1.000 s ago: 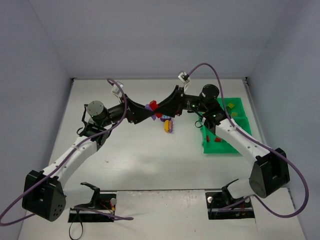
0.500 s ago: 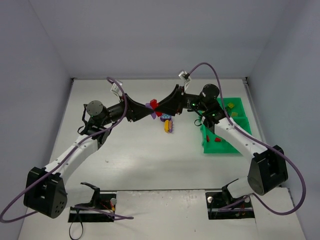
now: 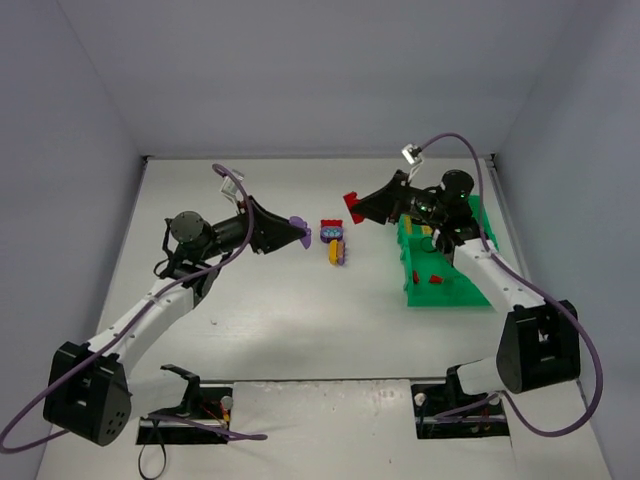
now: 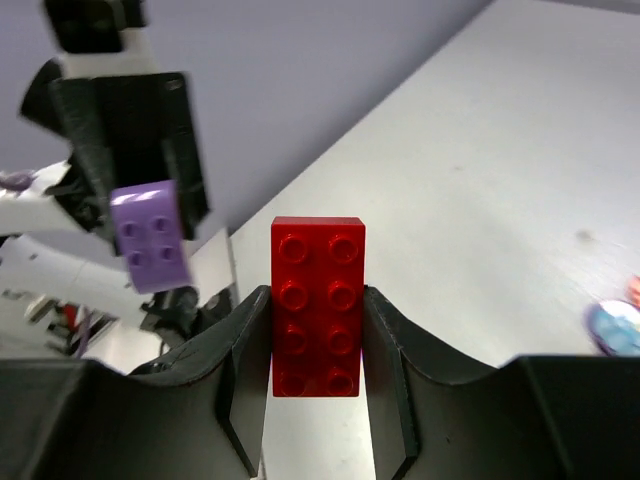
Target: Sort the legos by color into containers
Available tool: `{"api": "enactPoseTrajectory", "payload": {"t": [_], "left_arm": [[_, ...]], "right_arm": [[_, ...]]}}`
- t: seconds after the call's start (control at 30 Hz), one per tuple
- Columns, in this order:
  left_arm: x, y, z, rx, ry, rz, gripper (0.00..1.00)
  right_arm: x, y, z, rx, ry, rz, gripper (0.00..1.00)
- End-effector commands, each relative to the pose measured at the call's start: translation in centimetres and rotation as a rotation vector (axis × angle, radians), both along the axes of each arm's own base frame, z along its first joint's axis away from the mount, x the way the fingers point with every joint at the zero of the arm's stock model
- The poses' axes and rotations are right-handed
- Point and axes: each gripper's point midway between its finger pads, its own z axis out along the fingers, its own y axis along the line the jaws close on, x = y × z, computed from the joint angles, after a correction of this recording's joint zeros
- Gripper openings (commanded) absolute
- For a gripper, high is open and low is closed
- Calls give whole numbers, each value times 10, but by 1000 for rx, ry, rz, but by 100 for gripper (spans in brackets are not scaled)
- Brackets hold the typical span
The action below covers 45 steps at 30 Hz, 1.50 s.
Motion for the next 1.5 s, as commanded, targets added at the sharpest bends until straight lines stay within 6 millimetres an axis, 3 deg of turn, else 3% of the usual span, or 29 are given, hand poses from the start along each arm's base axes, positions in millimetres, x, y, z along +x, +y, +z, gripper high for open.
{"api": "enactPoseTrajectory", "payload": {"t": [0.0,0.03,0.07,0.17,0.23,0.27,0.3,0.37,0.4,0.5,0.63,0.7,0.8,0.97,1.13,1.2,1.33,1.4,1.47], "left_arm": [[-12,8,35,-45,-162,-7,0],[-12,9,33,-40,-156,-4,0],[-11,9,32,-33,-154,0,0],[-4,10,22,19,-113,36,0],[6,12,5,91,-52,84,0],[8,14,10,104,-60,100,0],[9,15,2,135,-15,112,0],[11,17,3,154,-23,137,0],[11,18,3,157,-13,140,0],[11,18,2,159,4,148,0],[11,17,1,163,18,154,0],[9,16,0,167,25,151,0],[7,17,1,170,29,159,0],[6,17,6,158,28,164,0],[6,16,7,145,48,168,0],[7,16,7,141,64,173,0],[14,15,7,126,103,199,0],[20,15,9,115,129,217,0],[23,12,10,109,139,218,0]], "right_arm": [[-3,-31,23,-44,-112,-79,0],[11,-41,15,-87,-94,-169,0],[15,-52,-14,-196,-43,-221,0],[35,-86,-51,-375,22,-451,0],[29,-110,-80,-470,112,-577,0],[34,-132,-92,-537,136,-703,0],[25,-145,-103,-585,190,-757,0],[15,-166,-125,-669,259,-845,0],[15,-186,-129,-707,283,-959,0],[8,-208,-143,-765,334,-1066,1],[10,-217,-148,-773,370,-1125,1],[11,-220,-158,-799,396,-1135,10],[14,-221,-175,-843,453,-1129,16],[22,-216,-187,-857,494,-1100,43],[28,-208,-166,-815,425,-1067,66],[28,-201,-148,-782,361,-1040,69],[25,-150,-100,-647,133,-859,69],[8,-108,-74,-584,5,-699,68],[1,-80,-47,-516,-91,-613,69]]}}
